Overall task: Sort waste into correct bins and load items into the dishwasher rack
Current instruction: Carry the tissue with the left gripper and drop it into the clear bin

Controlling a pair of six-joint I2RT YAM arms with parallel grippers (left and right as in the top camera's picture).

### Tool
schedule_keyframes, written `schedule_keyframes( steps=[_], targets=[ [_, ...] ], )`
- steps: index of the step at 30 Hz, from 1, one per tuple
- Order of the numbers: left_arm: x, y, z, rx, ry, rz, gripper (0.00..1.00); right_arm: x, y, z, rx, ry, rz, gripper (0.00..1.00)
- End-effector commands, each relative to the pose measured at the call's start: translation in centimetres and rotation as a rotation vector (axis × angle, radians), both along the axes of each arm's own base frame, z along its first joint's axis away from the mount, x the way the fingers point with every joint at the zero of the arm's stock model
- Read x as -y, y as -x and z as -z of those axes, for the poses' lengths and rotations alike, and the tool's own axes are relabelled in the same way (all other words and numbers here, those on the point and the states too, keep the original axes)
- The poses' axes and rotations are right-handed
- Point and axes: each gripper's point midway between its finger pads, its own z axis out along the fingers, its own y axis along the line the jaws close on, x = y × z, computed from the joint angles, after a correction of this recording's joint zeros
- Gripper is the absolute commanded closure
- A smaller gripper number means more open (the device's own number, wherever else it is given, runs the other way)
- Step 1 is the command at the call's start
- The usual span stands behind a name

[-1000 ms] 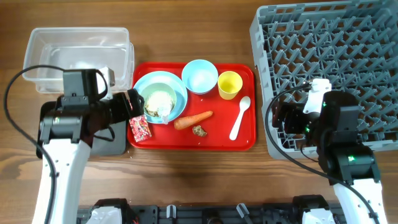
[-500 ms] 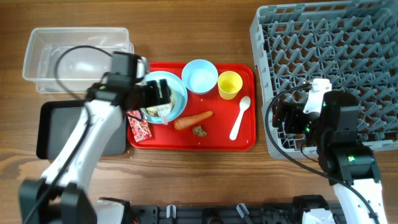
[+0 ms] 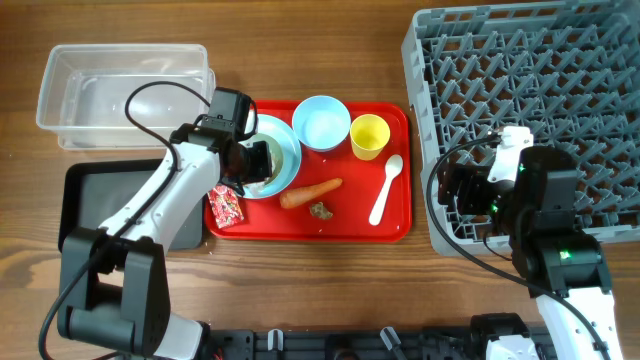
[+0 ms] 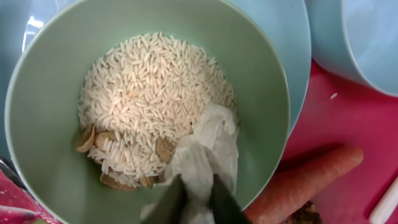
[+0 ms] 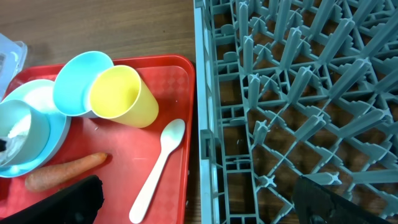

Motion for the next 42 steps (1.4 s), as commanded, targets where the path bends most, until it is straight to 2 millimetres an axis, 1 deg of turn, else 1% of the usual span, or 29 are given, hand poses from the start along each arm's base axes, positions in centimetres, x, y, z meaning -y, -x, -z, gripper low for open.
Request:
schedule_keyframes(
  steps=[1, 3, 5, 9, 11, 12, 14, 17, 18, 21, 23, 25, 26, 27, 28, 30, 31, 32, 34, 35, 37, 39, 40, 41, 42],
  targets=[
    [0.0, -0.6, -0.5, 0.023, -0.005, -0.003, 0.96, 0.2, -0.4, -1.3, 0.035, 0.016, 0.002, 0.00],
    [-0.1, -1.0, -1.3, 0.047, -0.009, -0.006, 0.96, 0.2, -0.4, -1.3, 0.035, 0.016, 0.002, 0.00],
    [-0.4, -1.6, -2.6, 0.087, -0.020, -0.016, 0.96, 0.2, -0.4, -1.3, 0.035, 0.016, 0.002, 0.00],
    [-2.9, -3.8, -7.9, 0.241, -0.063, -0.091, 0.96, 0.2, -0.4, -1.3, 0.035, 0.016, 0.002, 0.00],
    [-4.0, -4.4, -9.7, 0.299, -0.071, -0.123, 0.96, 0.2, -0.4, -1.3, 0.036, 0.016, 0.002, 0.00],
    [-4.9, -5.0, -11.0, 0.347, -0.078, -0.153, 0.96, 0.2, -0.4, -1.3, 0.036, 0.016, 0.002, 0.00],
    [-6.7, -5.9, -12.7, 0.420, -0.089, -0.206, 0.96, 0.2, -0.4, -1.3, 0.036, 0.016, 0.002, 0.00],
    [-9.7, -7.3, -14.4, 0.504, -0.114, -0.291, 0.96, 0.2, -0.4, -1.3, 0.036, 0.016, 0.002, 0.00],
    [-11.4, -8.2, -14.8, 0.538, -0.122, -0.336, 0.96, 0.2, -0.4, -1.3, 0.035, 0.016, 0.002, 0.00],
    [-13.9, -9.4, -14.7, 0.567, -0.133, -0.398, 0.96, 0.2, -0.4, -1.3, 0.035, 0.015, 0.002, 0.00],
    [-15.6, -10.5, -14.1, 0.578, -0.141, -0.434, 0.96, 0.2, -0.4, -1.3, 0.035, 0.016, 0.002, 0.00],
    [-16.4, -11.1, -13.5, 0.581, -0.146, -0.453, 0.96, 0.2, -0.4, -1.3, 0.035, 0.016, 0.002, 0.00],
    [-16.8, -11.4, -13.3, 0.584, -0.148, -0.459, 0.91, 0.2, -0.4, -1.3, 0.035, 0.016, 0.002, 0.00],
    [-17.0, -11.6, -13.2, 0.589, -0.149, -0.464, 0.75, 0.2, -0.4, -1.3, 0.035, 0.015, 0.002, 0.00],
    [-17.1, -11.9, -13.2, 0.599, -0.149, -0.467, 0.67, 0.2, -0.4, -1.3, 0.034, 0.015, 0.003, 0.00],
    [-17.1, -12.3, -13.6, 0.621, -0.145, -0.468, 0.55, 0.2, -0.4, -1.3, 0.035, 0.015, 0.002, 0.00],
    [-17.1, -12.3, -13.9, 0.631, -0.143, -0.467, 0.47, 0.2, -0.4, -1.3, 0.034, 0.015, 0.003, 0.00],
    [-17.0, -12.3, -14.1, 0.635, -0.140, -0.465, 0.43, 0.2, -0.4, -1.3, 0.034, 0.015, 0.003, 0.00],
    [-16.6, -11.8, -14.1, 0.621, -0.122, -0.451, 0.42, 0.2, -0.4, -1.3, 0.034, 0.015, 0.003, 0.00],
    [-16.0, -11.4, -14.0, 0.599, -0.101, -0.436, 0.42, 0.2, -0.4, -1.3, 0.033, 0.015, 0.002, 0.00],
    [-15.0, -10.1, -13.2, 0.532, -0.066, -0.407, 0.36, 0.2, -0.3, -1.3, 0.032, 0.015, 0.003, 0.00],
    [-14.5, -8.3, -11.8, 0.436, -0.057, -0.407, 0.35, 0.2, -0.4, -1.3, 0.033, 0.015, 0.002, 0.00],
    [-14.1, -6.9, -10.7, 0.363, -0.042, -0.416, 0.35, 0.2, -0.4, -1.3, 0.033, 0.015, 0.002, 0.00],
    [-13.8, -6.0, -10.1, 0.316, -0.030, -0.421, 0.34, 0.2, -0.4, -1.3, 0.033, 0.015, 0.002, 0.00],
    [-13.3, -4.7, -9.3, 0.247, -0.011, -0.432, 0.34, 0.2, -0.3, -1.3, 0.032, 0.015, 0.002, 0.00]
  ],
)
